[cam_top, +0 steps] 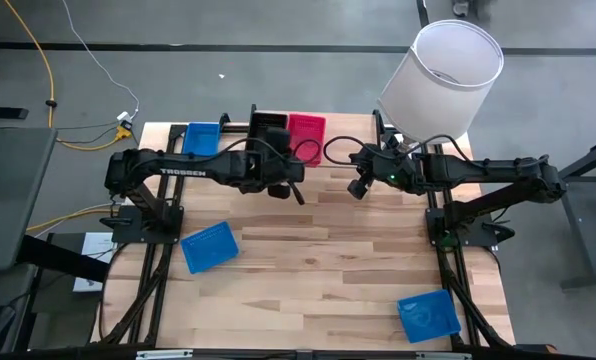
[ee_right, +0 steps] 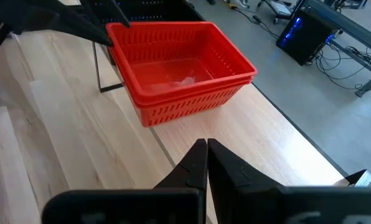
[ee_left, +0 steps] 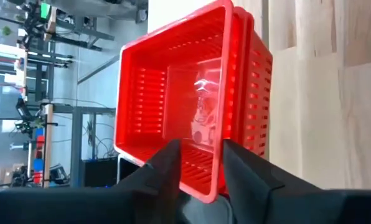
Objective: Stack baskets on shelf by color
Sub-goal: Stack the red bin on top of the red bins on the shelf, then put the bottom right blue bin on the shelf
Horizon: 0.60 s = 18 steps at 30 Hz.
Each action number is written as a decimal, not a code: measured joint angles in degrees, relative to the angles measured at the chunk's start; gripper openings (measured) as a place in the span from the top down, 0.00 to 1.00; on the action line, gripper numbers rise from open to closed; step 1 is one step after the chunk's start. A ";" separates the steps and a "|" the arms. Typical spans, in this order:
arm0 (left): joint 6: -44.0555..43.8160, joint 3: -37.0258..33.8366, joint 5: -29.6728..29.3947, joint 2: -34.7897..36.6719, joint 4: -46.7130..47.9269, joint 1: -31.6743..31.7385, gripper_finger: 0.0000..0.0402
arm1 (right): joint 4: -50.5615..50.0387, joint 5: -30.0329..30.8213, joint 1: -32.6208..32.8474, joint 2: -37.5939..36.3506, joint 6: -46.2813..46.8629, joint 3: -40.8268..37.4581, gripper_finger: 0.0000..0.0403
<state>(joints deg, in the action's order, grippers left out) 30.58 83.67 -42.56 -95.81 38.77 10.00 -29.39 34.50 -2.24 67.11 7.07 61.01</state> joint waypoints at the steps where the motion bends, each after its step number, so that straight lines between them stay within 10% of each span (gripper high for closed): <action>1: 0.08 0.31 -0.25 0.00 0.22 0.00 0.71 | 0.00 0.00 -0.02 0.00 0.00 0.00 1.00; 11: -5.33 12.40 -0.04 1.15 12.59 -0.01 0.53 | -0.64 -0.20 -0.02 0.00 0.04 0.00 1.00; 18: -21.24 10.62 27.78 9.56 15.86 2.04 0.56 | -6.90 -0.48 -0.02 0.02 3.65 -0.02 1.00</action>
<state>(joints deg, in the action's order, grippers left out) 9.33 94.30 -14.78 -86.25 54.63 12.04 -36.28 34.02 -2.26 67.13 10.72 60.99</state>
